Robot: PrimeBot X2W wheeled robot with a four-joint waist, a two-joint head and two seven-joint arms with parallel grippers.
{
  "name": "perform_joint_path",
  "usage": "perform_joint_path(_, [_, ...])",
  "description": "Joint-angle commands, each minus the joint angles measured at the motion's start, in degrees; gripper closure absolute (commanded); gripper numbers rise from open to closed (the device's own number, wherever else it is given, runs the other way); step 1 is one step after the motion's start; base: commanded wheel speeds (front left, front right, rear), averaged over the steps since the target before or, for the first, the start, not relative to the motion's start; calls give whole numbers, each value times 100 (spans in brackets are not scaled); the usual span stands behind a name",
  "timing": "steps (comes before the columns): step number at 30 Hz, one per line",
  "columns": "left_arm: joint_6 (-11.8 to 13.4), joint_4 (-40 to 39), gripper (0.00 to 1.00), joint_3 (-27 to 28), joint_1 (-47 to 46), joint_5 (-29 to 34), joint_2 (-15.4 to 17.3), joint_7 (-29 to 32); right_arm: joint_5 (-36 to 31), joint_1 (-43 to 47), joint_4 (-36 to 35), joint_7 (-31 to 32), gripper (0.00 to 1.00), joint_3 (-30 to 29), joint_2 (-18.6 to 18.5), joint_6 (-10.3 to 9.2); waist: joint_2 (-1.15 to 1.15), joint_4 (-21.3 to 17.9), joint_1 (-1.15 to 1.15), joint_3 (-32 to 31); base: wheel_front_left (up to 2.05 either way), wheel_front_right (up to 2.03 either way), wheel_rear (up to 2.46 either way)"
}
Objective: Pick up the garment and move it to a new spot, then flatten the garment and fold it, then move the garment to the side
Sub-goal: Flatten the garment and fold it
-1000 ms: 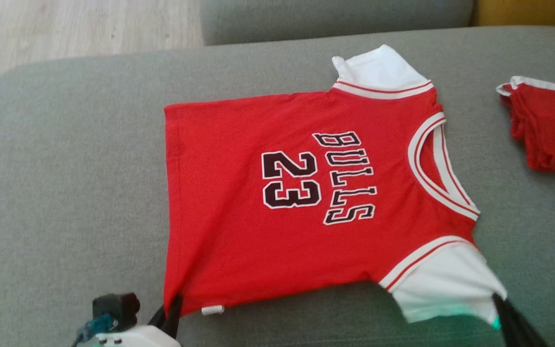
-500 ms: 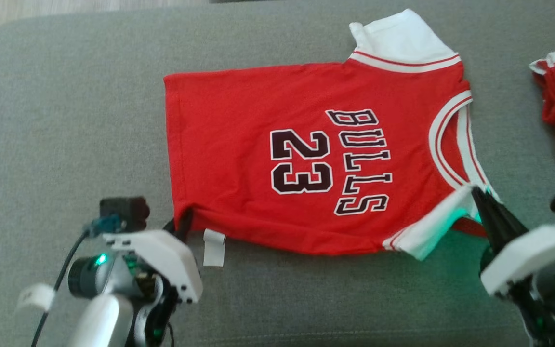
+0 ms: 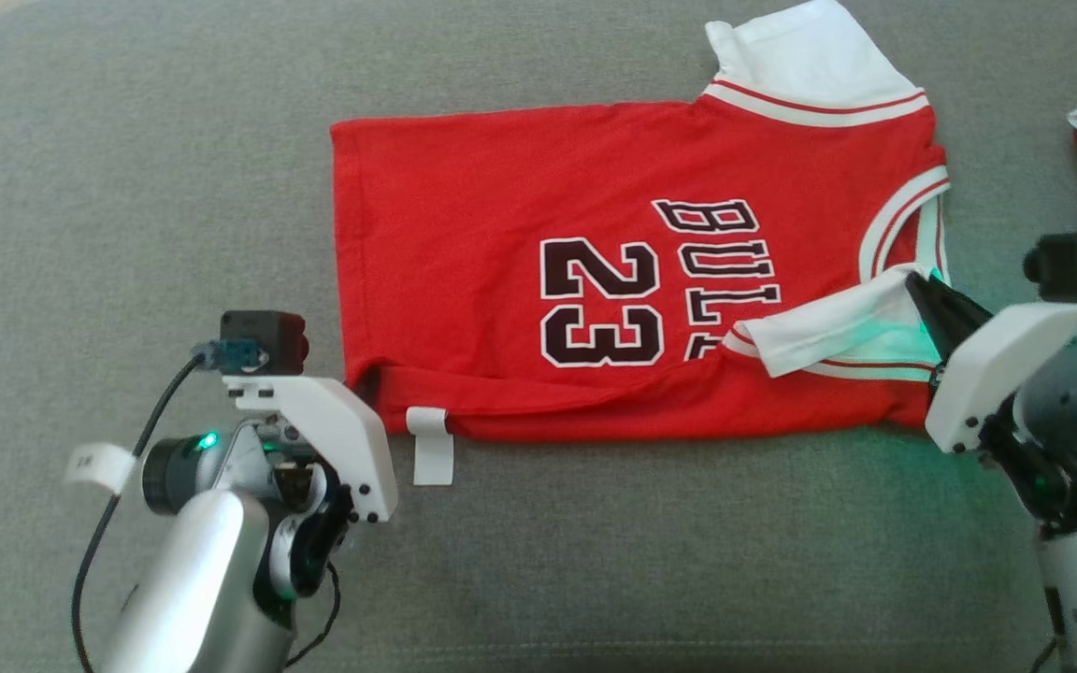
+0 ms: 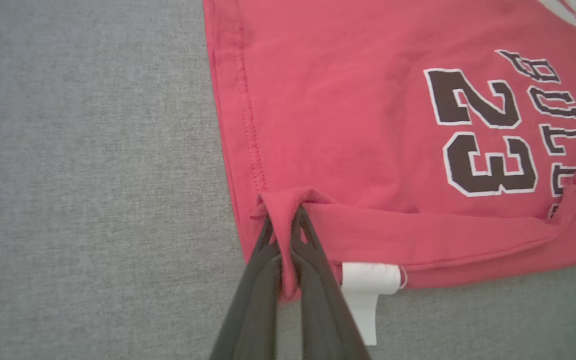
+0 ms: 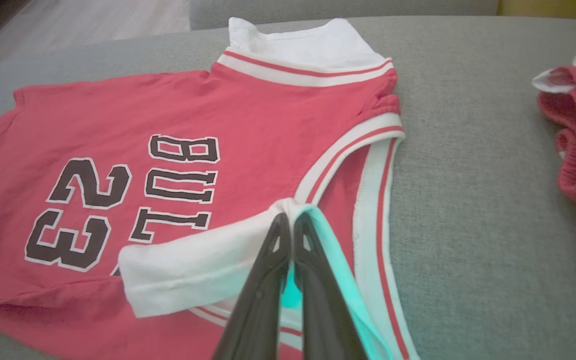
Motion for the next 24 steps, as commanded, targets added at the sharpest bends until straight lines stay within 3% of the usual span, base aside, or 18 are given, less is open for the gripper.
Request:
perform_joint_path(1, [-23, -93, 100, 165, -323, -14, 98, 66, -32, -274, -43, 43, 100, 199, -177, 39, 0, 48, 0, -23, 0, 0, 0])
perform_joint_path(6, [-7, 183, 100, 100, -545, -2, 74, 234, -44, -631, 488, -17, 100, 377, -321, 39, 0, 127, 0, -73, 0, 0, 0])
perform_joint_path(7, [-8, 219, 100, 90, -572, -14, 59, 252, -43, -676, 566, -55, 81, 405, -332, 39, 0, 133, 0, -86, 0, 0, 0])
perform_joint_path(8, [-2, 253, 86, 92, -586, -27, 49, 261, -24, -711, 629, -96, 25, 440, -333, 39, 0, 133, 0, -104, 0, 0, 0])
perform_joint_path(9, [-3, 280, 54, 92, -586, -39, 47, 261, -3, -735, 686, -131, 0, 469, -338, 39, 0, 128, 0, -128, 0, 0, 0])
perform_joint_path(10, [17, 294, 0, 111, -578, -46, 46, 237, 15, -751, 726, -181, 0, 469, -349, 39, 0, 124, 0, -145, 0, 0, 0])
perform_joint_path(17, [354, 153, 0, 522, -390, -78, 76, -305, 99, -582, 553, -672, 0, 149, -378, 39, 0, 37, 0, -268, 0, 0, 0])
perform_joint_path(24, [341, -660, 0, 503, 503, -108, 349, -293, 84, 291, -658, -363, 0, 124, -598, 39, 0, -180, 0, -175, 0, 0, 0])
